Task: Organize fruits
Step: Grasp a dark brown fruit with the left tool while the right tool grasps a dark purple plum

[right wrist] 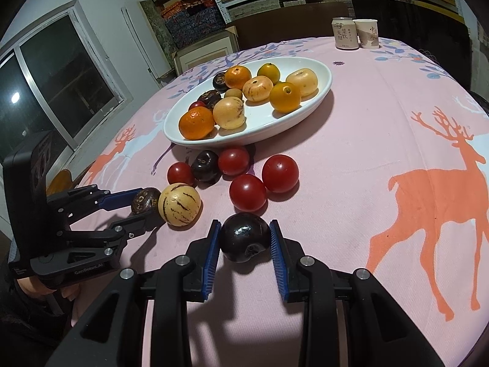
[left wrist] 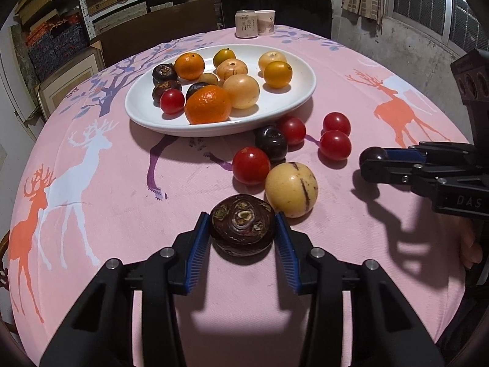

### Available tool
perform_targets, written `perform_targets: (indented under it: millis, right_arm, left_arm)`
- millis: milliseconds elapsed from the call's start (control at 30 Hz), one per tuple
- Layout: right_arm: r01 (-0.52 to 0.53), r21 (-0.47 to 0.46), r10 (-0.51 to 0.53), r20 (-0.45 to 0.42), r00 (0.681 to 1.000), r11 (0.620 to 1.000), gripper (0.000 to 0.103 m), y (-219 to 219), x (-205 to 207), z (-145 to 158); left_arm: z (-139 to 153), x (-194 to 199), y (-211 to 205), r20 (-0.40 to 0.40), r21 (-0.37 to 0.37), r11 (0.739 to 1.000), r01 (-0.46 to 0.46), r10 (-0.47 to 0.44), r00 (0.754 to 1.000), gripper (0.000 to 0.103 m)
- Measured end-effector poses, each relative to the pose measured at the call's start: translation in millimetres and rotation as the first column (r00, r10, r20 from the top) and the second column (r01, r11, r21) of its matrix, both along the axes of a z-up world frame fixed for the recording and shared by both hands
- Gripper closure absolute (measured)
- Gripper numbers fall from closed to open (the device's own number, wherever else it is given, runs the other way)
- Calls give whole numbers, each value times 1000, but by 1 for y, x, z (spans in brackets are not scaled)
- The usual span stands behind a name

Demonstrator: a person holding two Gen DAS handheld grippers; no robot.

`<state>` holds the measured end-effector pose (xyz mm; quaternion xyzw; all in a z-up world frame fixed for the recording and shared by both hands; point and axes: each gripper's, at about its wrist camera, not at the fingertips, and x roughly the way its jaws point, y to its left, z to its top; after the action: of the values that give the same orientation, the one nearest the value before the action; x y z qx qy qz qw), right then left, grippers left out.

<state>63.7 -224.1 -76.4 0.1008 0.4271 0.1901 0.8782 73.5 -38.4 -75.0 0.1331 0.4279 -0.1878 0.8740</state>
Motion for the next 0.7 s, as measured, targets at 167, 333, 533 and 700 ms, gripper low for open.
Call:
perform_targets:
  millis: [167, 333, 533, 700]
  right_arm:
    - [3, 7, -3, 8, 1000, 1000, 71, -1, -1, 1]
    - [-6, 24, 5, 51, 999, 1000, 71, -2, -7, 7]
    - [9, 57, -11, 40, 999, 998, 71, -13, -3, 16]
    - [43, 26, -45, 103, 994, 999, 71, -32, 14, 53]
  left_arm:
    - [10, -8, 6, 13, -36, 999, -5, 5, 1000, 60]
    - [27, -14, 17, 34, -54, 998, -19, 21, 999, 60]
    - [41, -6, 14, 43, -104, 994, -25, 29, 999, 60]
    - [58, 13, -11, 59, -145, 989, 19, -11, 998, 60]
